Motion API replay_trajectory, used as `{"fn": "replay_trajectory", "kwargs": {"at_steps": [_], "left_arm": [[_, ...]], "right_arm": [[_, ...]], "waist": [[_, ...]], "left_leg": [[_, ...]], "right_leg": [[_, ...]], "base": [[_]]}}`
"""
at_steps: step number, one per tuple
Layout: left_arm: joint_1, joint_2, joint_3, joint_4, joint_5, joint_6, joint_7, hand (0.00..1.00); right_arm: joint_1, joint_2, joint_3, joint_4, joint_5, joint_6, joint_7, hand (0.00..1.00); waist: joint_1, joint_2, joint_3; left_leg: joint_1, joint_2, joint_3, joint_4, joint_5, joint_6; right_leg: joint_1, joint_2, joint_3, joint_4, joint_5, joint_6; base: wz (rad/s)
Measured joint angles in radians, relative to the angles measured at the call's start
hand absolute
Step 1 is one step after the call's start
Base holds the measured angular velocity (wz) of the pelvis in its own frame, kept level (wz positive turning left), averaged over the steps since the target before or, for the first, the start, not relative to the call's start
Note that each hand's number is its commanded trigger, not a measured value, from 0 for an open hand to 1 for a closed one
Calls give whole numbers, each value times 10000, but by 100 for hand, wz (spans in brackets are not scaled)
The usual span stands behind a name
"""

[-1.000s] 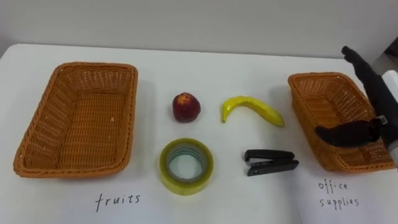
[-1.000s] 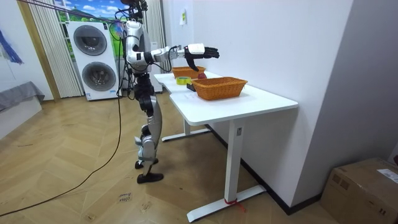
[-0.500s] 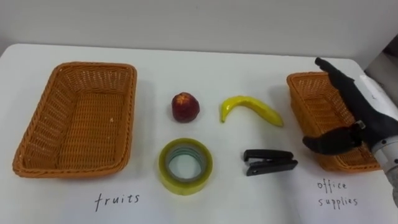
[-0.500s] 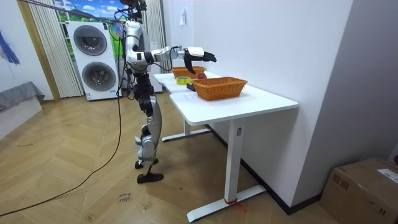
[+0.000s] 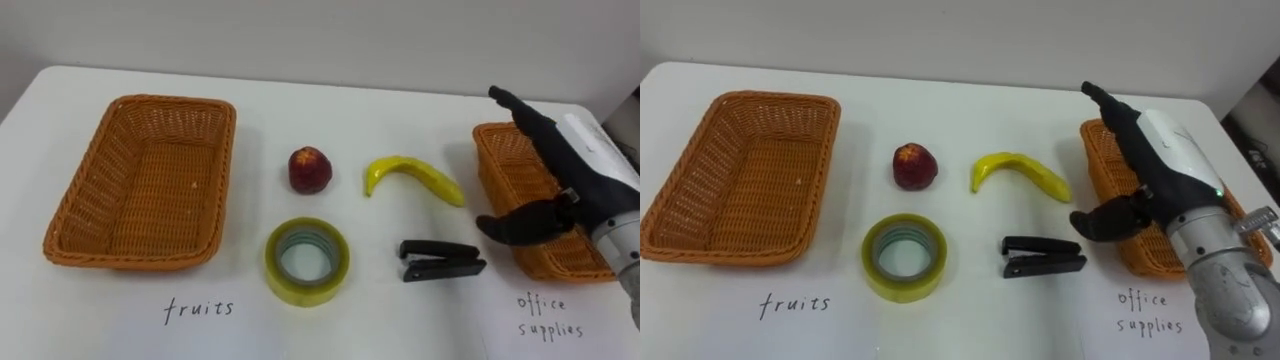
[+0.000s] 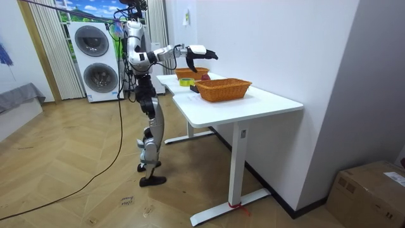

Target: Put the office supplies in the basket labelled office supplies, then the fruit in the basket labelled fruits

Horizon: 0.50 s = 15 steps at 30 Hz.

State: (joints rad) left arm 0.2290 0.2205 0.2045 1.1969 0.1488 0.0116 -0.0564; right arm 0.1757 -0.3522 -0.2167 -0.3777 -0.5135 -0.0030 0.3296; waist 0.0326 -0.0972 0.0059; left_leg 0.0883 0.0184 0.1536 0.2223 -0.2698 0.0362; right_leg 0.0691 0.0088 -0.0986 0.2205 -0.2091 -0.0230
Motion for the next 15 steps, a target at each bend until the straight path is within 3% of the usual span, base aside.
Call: {"fn": "replay_trajectory", "kwargs": {"at_steps": [5, 15], "left_arm": [[-5, 10, 37, -11, -6, -55, 24, 0], [-31, 123, -621, -18, 3, -80, 32, 0]], "right_arm": [[-12, 2, 13, -373, -33, -107, 1, 0], [-13, -4, 733, -360, -102, -83, 358, 0]], "waist": [[7, 11, 5], [0, -13, 13]], "left_leg": [[-50, -6, -24, 18, 1, 0], [-72, -3, -75, 79, 0, -1]], "right_leg": [[-20, -3, -58, -6, 1, 1], [-12, 9, -111, -2, 11, 2]], "base": [[3], [0]]}}
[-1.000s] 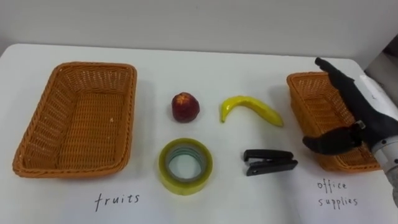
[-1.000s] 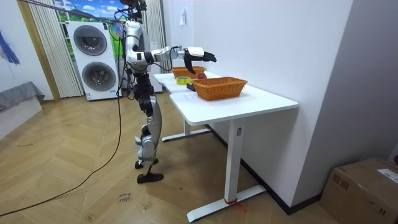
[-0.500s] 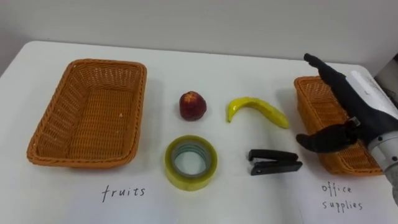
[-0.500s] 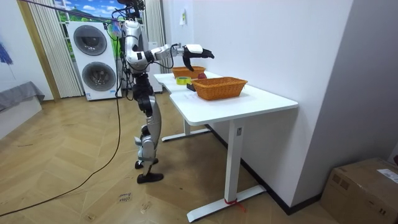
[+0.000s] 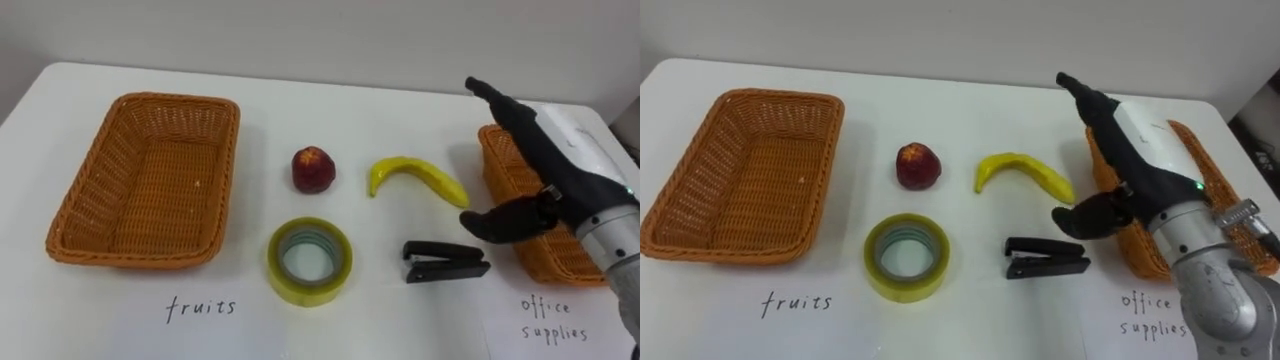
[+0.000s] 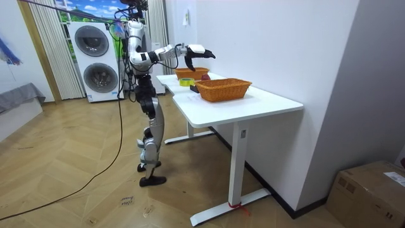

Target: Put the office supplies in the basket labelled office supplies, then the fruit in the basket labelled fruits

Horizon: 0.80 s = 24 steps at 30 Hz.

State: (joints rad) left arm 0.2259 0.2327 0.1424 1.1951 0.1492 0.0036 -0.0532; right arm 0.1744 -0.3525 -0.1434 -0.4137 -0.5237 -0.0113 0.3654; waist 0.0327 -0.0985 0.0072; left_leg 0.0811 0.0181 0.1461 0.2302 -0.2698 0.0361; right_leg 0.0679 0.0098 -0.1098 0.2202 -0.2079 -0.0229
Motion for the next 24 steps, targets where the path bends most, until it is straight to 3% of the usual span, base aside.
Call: {"fn": "replay_trajectory", "kwargs": {"at_steps": [14, 24], "left_arm": [[23, 146, -294, 29, 7, -47, -41, 0], [0, 156, -286, 13, -1, 27, -116, 0]], "right_arm": [[-112, -4, 389, 130, 716, 29, 1561, 0], [-370, -3, 468, 929, 545, 494, 2479, 0]], "waist": [[271, -122, 49], [274, -115, 85]], "left_leg": [[-16, 5, -39, 4, 0, 0], [-36, 7, -74, 52, 0, 1]], "right_leg": [[25, -36, -81, 7, 31, 0], [23, -20, -57, -3, 43, 4]], "base": [[0], [0]]}}
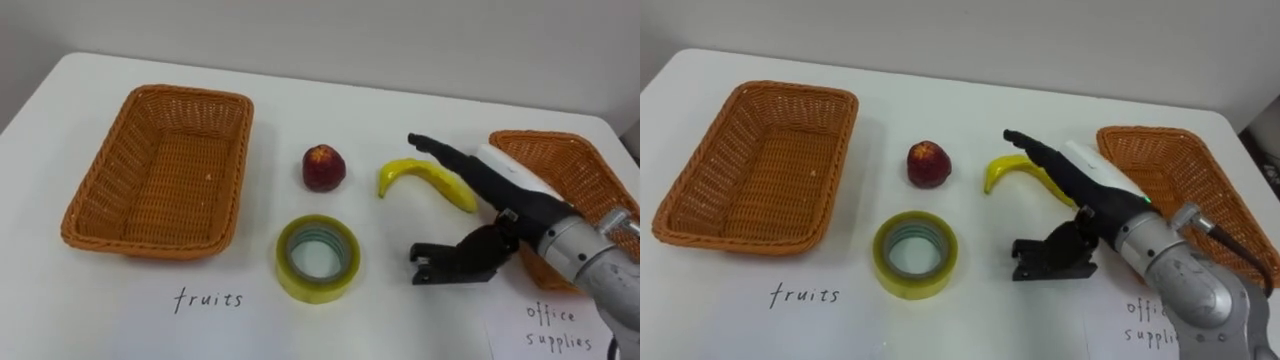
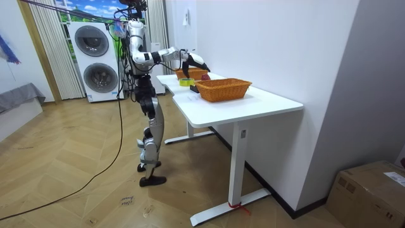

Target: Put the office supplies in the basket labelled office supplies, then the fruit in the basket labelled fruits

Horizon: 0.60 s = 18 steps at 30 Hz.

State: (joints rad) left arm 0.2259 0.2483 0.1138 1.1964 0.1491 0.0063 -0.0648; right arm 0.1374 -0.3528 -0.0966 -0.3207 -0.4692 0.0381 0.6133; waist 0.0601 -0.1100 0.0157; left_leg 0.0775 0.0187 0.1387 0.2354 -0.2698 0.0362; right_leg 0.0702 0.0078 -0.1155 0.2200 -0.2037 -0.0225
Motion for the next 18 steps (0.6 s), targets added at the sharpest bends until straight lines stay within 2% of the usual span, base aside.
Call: {"fn": "replay_trajectory", "kwargs": {"at_steps": [5, 10, 18], "left_arm": [[-18, 3, -26, -9, -2, 30, -72, 0], [-58, 7, -101, -18, 0, 201, -80, 0], [-65, 8, -102, -15, -2, 369, -82, 0]], "right_arm": [[0, 0, 2, 9, -134, 93, 268, 0], [0, 0, 71, 4, -244, 422, 619, 0], [1, -1, 94, 5, -723, 736, 1240, 0]], "waist": [[-11, 27, -7], [-9, 40, -29], [-16, 35, -104]], "left_leg": [[-11, 0, -5, -3, 0, 0], [-30, -5, -24, 4, 1, 1], [-37, -2, -41, 7, 4, -2]], "right_leg": [[-3, -6, -16, -1, 0, 0], [2, -37, -13, 0, 1, -1], [20, -40, -82, 3, 4, -7]], "base": [[0], [1], [0]]}}
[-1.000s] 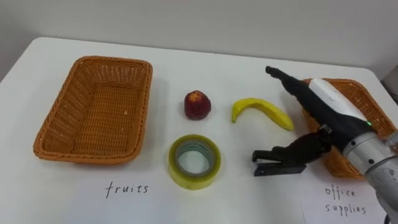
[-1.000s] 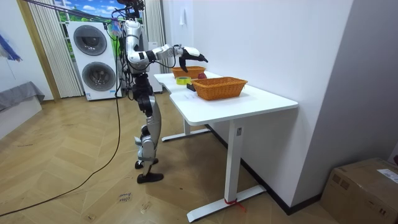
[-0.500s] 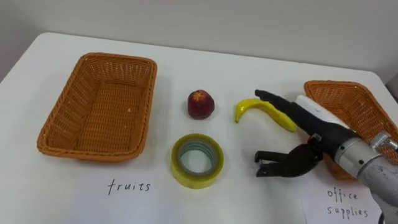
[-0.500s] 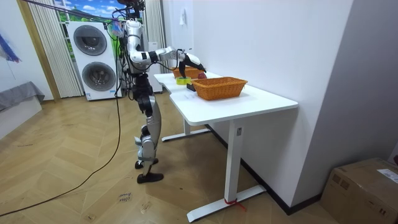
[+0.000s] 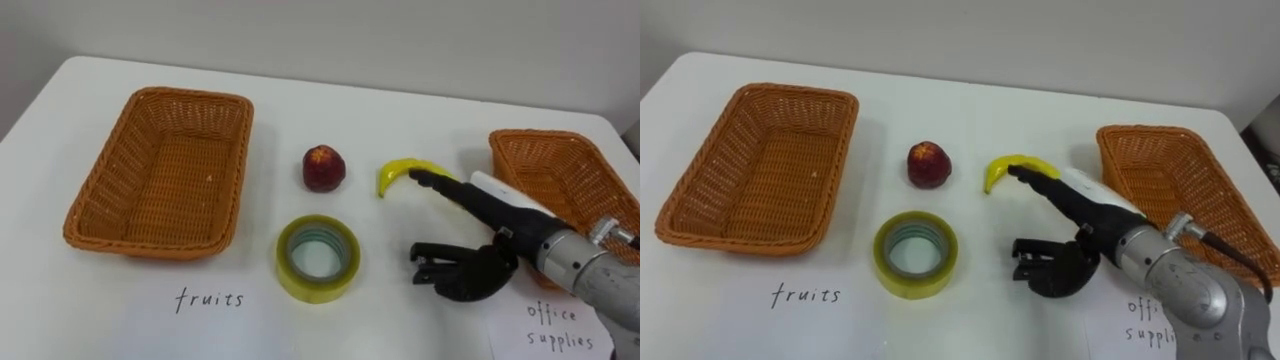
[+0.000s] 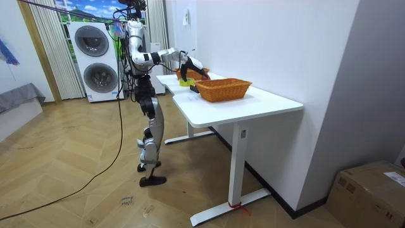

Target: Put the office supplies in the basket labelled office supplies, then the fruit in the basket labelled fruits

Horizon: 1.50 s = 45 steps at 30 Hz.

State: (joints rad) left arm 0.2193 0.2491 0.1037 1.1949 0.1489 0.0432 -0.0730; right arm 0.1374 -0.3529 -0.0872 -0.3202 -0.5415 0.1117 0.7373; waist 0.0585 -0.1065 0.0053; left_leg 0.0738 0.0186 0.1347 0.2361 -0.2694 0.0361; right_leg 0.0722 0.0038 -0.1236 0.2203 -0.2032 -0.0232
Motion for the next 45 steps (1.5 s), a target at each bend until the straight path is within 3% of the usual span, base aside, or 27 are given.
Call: {"fn": "replay_trajectory", "kwargs": {"at_steps": [15, 22, 36, 45], "left_arm": [[-1, 36, -106, 21, -7, 22, 20, 0], [-35, 51, -112, 32, -152, 159, 18, 0], [-295, 71, -116, 3, -302, 235, 4, 0], [-299, 98, -299, -145, -360, 290, 14, 0]], "right_arm": [[4, 0, 426, 262, -450, 213, 368, 0], [66, -3, 893, 1174, -680, 607, 396, 0], [65, -79, 1076, 1192, -952, 639, 424, 0], [64, -91, 1155, 1376, -1037, 639, 340, 0]], "waist": [[10, -111, 10], [11, -138, 26], [72, -142, 22], [234, -215, -23]], "left_leg": [[1, -3, -11, 1, 2, 0], [-8, -6, -45, -8, 2, 0], [-2, -2, -47, 6, 2, 0], [36, 0, -46, 5, 2, -1]], "right_leg": [[19, 5, -22, -15, 8, -1], [21, 12, -82, -23, 13, 2], [20, 7, -103, -21, 23, -5], [55, 4, -141, -8, 23, -5]], "base": [[0], [0], [0], [0]]}}
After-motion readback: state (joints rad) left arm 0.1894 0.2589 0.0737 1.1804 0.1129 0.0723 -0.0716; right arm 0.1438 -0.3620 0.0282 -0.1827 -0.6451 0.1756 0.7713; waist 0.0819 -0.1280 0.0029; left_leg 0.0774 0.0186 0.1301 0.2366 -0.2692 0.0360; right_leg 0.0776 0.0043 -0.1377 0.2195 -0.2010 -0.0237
